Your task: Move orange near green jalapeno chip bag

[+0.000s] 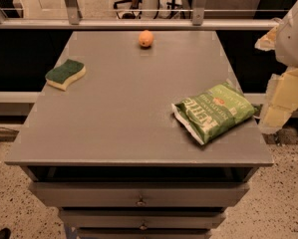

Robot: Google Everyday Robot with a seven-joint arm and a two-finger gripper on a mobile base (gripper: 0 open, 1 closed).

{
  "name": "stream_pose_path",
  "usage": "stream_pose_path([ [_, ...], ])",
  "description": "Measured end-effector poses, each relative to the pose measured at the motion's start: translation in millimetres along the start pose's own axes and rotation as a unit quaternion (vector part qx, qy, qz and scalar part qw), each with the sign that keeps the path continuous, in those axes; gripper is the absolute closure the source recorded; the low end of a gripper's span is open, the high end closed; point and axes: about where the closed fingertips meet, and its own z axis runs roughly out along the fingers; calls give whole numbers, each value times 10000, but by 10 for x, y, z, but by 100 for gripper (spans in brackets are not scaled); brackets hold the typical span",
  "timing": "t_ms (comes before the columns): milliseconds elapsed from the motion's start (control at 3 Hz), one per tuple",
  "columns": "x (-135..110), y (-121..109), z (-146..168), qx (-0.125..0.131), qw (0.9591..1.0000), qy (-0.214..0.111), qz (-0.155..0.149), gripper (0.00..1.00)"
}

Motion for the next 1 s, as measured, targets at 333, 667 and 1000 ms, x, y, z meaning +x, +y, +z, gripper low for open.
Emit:
stream_pose_path([
  [333,0,0,0,1,10000,0,0,0],
  [667,-101,-144,168,72,9997,-205,-55,0],
  [1000,-316,-510,497,183,9980,-604,-74,0],
])
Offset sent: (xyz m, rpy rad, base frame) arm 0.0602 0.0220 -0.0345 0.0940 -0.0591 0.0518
